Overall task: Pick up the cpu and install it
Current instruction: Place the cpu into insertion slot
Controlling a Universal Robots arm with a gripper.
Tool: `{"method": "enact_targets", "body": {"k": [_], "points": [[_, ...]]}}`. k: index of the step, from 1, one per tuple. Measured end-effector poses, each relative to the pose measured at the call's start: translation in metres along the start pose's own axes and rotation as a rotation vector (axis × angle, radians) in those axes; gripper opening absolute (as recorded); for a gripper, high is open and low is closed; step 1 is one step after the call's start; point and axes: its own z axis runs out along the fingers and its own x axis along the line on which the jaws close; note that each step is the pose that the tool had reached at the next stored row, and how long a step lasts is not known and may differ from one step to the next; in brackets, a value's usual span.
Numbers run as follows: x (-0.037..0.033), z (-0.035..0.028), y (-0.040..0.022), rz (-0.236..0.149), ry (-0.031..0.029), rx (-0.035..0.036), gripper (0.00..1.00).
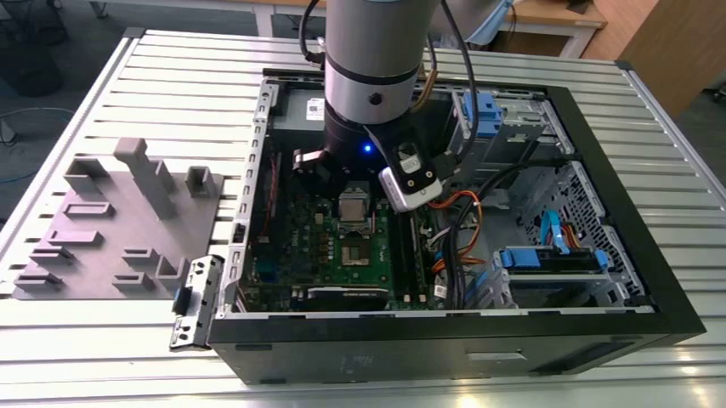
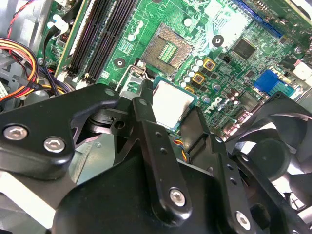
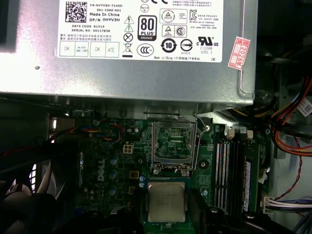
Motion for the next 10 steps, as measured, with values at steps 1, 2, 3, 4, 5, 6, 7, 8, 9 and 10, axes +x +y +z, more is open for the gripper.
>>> {"method": "enact_targets", "body": {"k": [1, 2, 3, 4, 5, 6, 7, 8, 9, 10], "points": [[0.0000, 0.0000, 0.0000, 0.000, 0.0000, 0.0000, 0.47], [0.0000, 0.0000, 0.0000, 0.000, 0.0000, 0.0000, 0.47], [0.0000, 0.0002, 0.0000, 0.000, -0.0001, -0.0001, 0.47], [0.0000, 0.0008, 0.0000, 0.000, -0.0003, -0.0004, 0.47], [0.0000, 0.0016, 0.0000, 0.000, -0.0003, -0.0004, 0.47], [0.0000, 0.0028, -0.0001, 0.000, 0.0000, -0.0001, 0.47], [0.0000, 0.0042, -0.0001, 0.000, 0.0000, -0.0001, 0.47], [0.0000, 0.0058, -0.0002, 0.000, -0.0001, 0.0000, 0.47], [-0.0001, 0.0072, -0.0006, 0.000, 0.0000, 0.0001, 0.47], [-0.0001, 0.0086, -0.0013, 0.000, 0.0001, 0.0002, 0.47]]}}
